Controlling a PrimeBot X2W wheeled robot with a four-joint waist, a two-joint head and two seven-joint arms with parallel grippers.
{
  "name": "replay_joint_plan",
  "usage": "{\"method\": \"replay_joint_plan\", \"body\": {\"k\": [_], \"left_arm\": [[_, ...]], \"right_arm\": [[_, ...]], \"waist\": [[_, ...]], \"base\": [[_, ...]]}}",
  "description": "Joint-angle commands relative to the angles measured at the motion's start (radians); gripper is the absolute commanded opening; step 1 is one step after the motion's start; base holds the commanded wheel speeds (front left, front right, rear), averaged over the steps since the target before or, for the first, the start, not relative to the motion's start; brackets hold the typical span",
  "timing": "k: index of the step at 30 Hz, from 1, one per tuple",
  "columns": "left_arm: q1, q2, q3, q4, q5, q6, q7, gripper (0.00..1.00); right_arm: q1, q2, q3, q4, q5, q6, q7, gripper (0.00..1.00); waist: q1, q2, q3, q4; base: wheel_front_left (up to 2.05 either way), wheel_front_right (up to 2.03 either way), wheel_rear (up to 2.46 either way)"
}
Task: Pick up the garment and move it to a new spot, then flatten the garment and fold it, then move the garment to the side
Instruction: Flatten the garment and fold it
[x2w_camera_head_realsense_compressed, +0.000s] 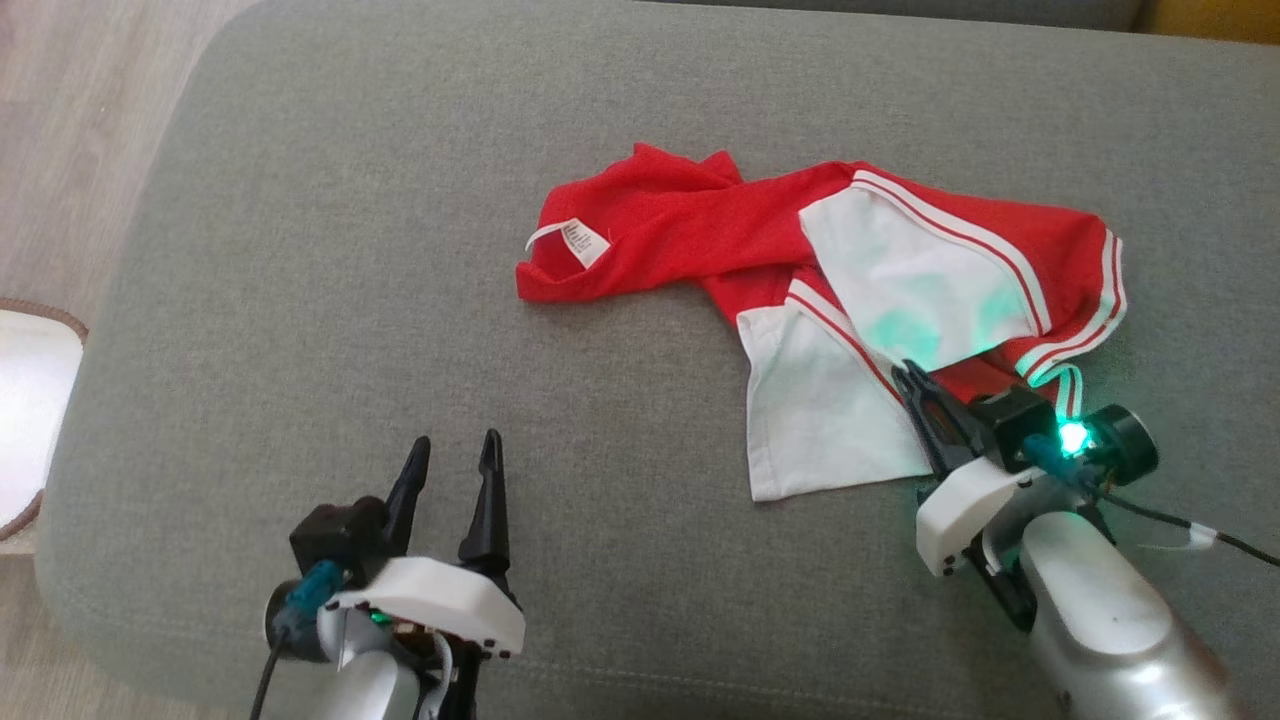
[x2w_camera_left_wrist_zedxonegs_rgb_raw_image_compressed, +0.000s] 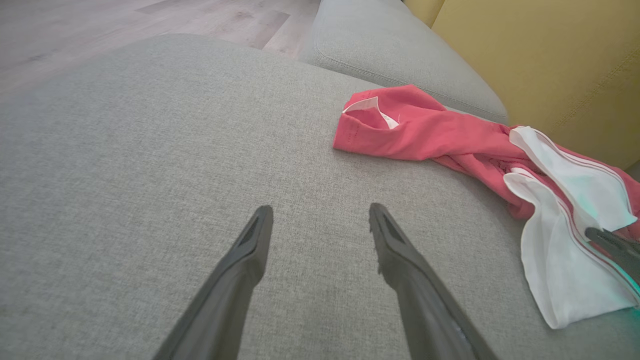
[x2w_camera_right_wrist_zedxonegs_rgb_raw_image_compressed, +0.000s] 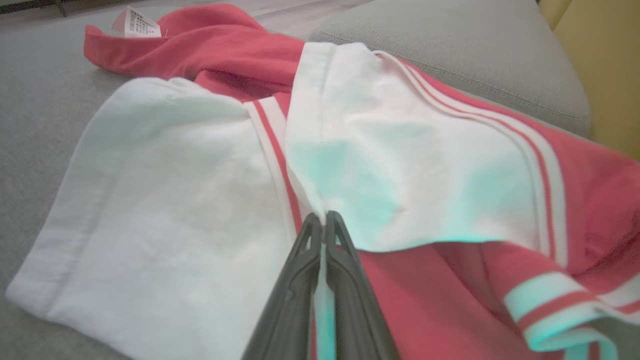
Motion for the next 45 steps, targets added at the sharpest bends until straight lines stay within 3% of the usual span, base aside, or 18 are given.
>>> {"method": "replay_joint_plan", "body": {"k": [1,6,13,19,24,29,35,40,45], "left_arm": [[-0.03,0.005,0.029,-0.028,-0.011,0.007,-0.006,1.0],[-0.017,0.005,0.037,-0.021,-0.012,0.005,-0.006,1.0],[-0.005,0.005,0.04,-0.021,-0.019,0.0,-0.006,1.0],[-0.013,0.005,0.009,-0.018,-0.023,-0.011,-0.006,1.0],[-0.023,0.005,-0.039,-0.016,-0.03,-0.026,-0.006,1.0],[-0.025,0.005,-0.092,-0.017,-0.049,-0.028,-0.006,1.0],[-0.008,0.005,-0.109,-0.015,-0.06,-0.017,-0.006,1.0],[0.013,0.005,-0.09,-0.016,-0.056,-0.01,-0.006,1.0],[0.01,0.005,-0.07,-0.023,-0.052,-0.011,-0.006,1.0]], "right_arm": [[-0.033,-0.001,0.001,-0.044,-0.007,0.007,-0.014,0.0],[-0.018,-0.018,-0.045,-0.119,0.01,0.007,-0.014,0.0],[-0.061,-0.091,-0.137,-0.257,0.031,0.007,-0.014,0.0],[-0.264,-0.225,-0.145,-0.299,0.016,0.007,0.006,0.0],[-0.498,-0.29,-0.041,-0.271,-0.017,0.007,0.044,0.0],[-0.708,-0.276,0.031,-0.179,-0.029,0.007,0.041,0.0],[-0.888,-0.204,0.063,-0.083,-0.031,0.007,0.007,0.0],[-0.926,-0.173,0.06,-0.045,-0.034,0.007,-0.01,0.0],[-0.817,-0.223,0.061,-0.007,-0.007,0.007,-0.013,0.0]], "waist": [[0.0,0.0,-0.003,-0.003],[0.0,0.0,-0.032,-0.018],[0.0,0.0,-0.075,-0.035],[0.0,0.0,-0.086,0.002],[0.0,0.0,-0.082,0.087],[0.0,0.0,-0.09,0.192],[0.0,0.0,-0.11,0.269],[0.0,0.0,-0.126,0.248],[0.0,0.0,-0.115,0.174]], "base": [[0.0,0.0,0.0],[0.0,0.0,0.0],[0.0,0.0,0.0],[0.0,0.0,0.0],[0.0,0.0,0.0],[0.0,0.0,0.0],[0.0,0.0,0.0],[0.0,0.0,0.0],[0.0,0.0,0.0]]}}
